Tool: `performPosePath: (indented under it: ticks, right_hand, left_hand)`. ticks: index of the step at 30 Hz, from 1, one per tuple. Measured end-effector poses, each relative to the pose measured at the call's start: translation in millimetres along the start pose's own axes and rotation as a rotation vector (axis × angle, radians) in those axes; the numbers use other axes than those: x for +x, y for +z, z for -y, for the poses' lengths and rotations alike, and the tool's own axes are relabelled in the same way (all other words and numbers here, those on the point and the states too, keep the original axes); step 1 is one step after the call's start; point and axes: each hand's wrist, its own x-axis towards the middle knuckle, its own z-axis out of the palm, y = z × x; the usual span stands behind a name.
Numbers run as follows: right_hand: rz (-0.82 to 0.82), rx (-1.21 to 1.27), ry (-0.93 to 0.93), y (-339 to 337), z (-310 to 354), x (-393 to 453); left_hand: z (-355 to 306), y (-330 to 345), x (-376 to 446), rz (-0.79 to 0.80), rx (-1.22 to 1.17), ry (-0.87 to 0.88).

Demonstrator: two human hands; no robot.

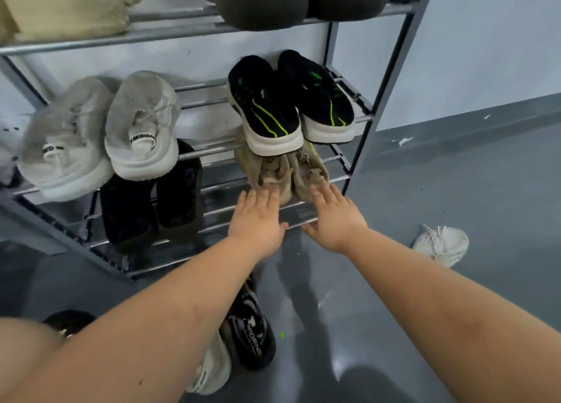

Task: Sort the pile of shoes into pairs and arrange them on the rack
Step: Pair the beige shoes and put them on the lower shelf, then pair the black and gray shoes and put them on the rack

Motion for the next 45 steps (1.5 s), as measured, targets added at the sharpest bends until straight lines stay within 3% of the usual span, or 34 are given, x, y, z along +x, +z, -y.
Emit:
performPosePath:
  ticks: [12, 26, 32, 45]
  right_hand:
    - [0.118, -0.175, 0.022, -6.0, -33.1, -97.1]
    - [0.137, -0.201, 0.168, -8.1, -123.2, -158.8]
    - [0.137, -0.113, 0.335, 11.1, -169.0, -174.9]
    - [0.317, 0.037, 0.536, 106.5, -225.1, -213.5]
  left_hand:
    - [-40.5, -26.2, -63.9, 0.075, 0.156, 0.329]
    - [-145.0, -32.2, -41.0, 0.123, 0.217, 0.477]
    - [-191.0, -10.4, -30.4, 0.16, 0.25, 0.563]
    - [-235.7, 70.2, -26.0, 0.346, 0.246, 0.624]
